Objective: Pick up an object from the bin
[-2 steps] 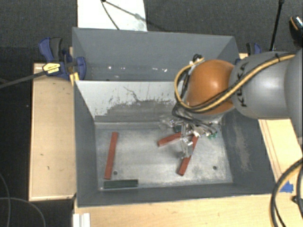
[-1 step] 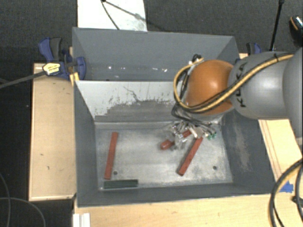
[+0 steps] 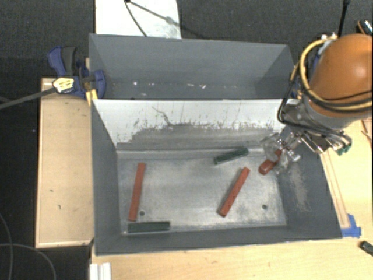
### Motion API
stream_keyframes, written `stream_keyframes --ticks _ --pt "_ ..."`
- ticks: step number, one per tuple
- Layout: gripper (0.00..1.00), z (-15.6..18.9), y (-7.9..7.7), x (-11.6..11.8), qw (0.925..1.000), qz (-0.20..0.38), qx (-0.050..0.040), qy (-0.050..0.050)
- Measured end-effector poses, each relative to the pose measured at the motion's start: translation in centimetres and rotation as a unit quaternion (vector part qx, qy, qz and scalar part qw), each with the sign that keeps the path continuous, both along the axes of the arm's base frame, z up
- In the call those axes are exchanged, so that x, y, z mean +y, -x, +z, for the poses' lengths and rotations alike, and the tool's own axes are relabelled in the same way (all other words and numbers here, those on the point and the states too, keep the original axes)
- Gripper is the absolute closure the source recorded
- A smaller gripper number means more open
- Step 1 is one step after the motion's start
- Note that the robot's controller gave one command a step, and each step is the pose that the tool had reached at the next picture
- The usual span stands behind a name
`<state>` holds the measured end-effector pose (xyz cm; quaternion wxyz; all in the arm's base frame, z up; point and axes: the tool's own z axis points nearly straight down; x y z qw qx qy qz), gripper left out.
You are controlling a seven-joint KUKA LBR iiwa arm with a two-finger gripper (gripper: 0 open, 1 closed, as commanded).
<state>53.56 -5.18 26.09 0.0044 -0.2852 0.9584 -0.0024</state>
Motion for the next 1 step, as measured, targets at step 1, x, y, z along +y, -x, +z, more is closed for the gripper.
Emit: stream_keyframes --ticks 1 --pt "1.00 5.92 -3.17 -4.14 0.9904 0.138 0.0008 0.001"
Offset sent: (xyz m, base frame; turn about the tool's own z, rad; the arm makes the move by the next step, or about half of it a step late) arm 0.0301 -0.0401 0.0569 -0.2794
